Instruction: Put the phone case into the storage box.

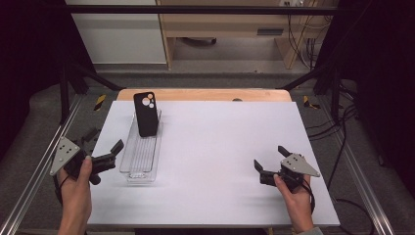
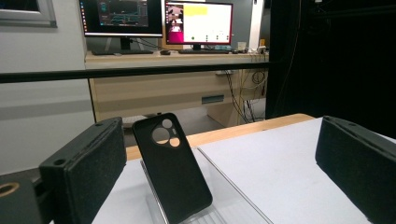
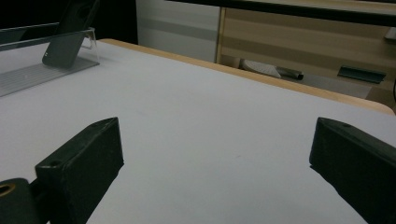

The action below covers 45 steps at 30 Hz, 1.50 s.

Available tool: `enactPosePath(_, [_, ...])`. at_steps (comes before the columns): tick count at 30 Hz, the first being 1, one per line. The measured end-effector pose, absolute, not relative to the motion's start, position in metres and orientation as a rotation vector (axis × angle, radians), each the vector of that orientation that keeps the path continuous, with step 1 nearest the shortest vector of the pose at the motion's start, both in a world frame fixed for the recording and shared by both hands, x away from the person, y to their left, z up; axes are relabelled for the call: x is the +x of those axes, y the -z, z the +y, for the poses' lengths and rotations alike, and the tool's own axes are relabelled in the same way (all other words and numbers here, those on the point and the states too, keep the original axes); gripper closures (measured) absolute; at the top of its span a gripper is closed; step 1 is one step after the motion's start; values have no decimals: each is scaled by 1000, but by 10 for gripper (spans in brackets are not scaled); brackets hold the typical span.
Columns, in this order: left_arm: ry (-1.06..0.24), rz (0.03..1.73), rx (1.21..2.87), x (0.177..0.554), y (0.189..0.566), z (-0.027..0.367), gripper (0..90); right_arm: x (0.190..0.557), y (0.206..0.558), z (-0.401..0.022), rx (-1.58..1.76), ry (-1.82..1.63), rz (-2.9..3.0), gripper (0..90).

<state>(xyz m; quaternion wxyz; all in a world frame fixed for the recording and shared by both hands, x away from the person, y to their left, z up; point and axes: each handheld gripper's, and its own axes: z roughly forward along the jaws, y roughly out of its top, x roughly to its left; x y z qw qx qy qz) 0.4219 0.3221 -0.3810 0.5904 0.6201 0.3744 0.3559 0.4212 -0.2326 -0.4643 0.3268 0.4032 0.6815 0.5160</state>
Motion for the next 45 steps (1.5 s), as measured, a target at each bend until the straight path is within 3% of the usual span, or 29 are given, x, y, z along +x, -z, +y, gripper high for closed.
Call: enactPosePath(45, [-789, 852, 1427, 411, 432, 323, 14, 416, 469, -260, 1097, -1318, 1735, 33])
